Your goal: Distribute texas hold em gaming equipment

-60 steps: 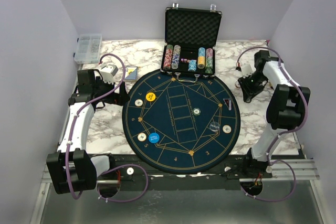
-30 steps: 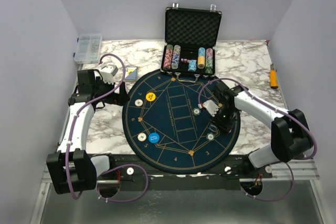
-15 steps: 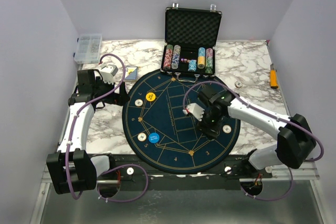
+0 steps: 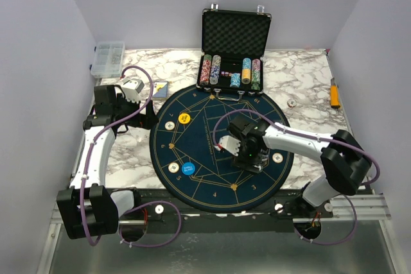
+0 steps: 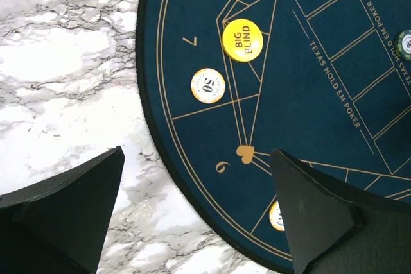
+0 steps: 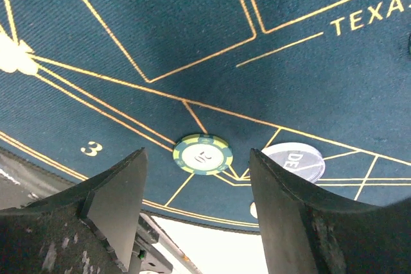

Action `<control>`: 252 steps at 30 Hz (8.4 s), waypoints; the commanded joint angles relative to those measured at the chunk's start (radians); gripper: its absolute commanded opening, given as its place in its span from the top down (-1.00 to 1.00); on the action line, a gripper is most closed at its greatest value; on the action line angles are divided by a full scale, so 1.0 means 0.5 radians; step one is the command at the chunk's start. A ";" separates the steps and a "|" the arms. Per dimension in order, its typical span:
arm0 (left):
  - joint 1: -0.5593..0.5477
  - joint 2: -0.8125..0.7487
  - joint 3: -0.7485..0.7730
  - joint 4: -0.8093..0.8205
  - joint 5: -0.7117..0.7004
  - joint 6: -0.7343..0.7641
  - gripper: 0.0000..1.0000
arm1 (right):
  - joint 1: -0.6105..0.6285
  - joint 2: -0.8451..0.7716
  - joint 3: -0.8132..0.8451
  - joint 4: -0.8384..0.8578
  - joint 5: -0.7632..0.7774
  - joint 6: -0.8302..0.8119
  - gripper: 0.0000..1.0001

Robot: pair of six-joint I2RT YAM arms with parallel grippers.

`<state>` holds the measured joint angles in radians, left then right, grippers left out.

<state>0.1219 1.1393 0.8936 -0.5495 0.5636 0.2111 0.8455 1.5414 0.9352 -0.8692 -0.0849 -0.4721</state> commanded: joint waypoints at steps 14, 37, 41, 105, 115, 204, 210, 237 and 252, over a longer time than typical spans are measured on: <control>-0.013 -0.015 0.020 -0.012 -0.035 0.024 -0.97 | 0.070 0.067 -0.110 0.037 0.260 -0.068 0.08; -0.013 -0.014 0.035 -0.015 -0.030 0.016 -0.97 | -0.066 -0.134 -0.306 -0.071 0.507 -0.123 0.21; -0.014 -0.019 0.034 -0.013 -0.035 0.020 -0.97 | -0.098 -0.165 -0.329 -0.106 0.568 -0.156 0.21; -0.014 -0.012 0.029 -0.009 0.026 0.029 -0.97 | -0.608 0.614 0.794 0.163 -0.525 0.241 0.27; -0.014 0.000 0.035 -0.008 0.029 0.029 -0.97 | -0.608 0.651 0.748 0.233 -0.487 0.248 -0.07; -0.010 0.086 0.066 -0.026 0.060 0.015 -0.97 | -0.157 0.591 0.894 0.326 -0.377 -0.076 0.32; 0.133 0.143 0.112 -0.033 0.191 -0.075 -0.97 | 0.123 0.530 0.928 0.366 -0.418 -0.010 0.34; 0.483 0.283 0.137 -0.030 0.297 -0.174 -0.97 | 0.873 1.014 1.071 0.904 -0.269 0.066 0.37; 0.486 0.271 0.136 -0.030 0.308 -0.174 -0.97 | 0.877 1.072 1.158 0.836 -0.252 0.071 -0.14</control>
<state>0.3588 1.2919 0.9478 -0.5644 0.6853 0.1226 1.2774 2.0708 1.4807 -0.4461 -0.2363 -0.4419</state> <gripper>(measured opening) 0.985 0.538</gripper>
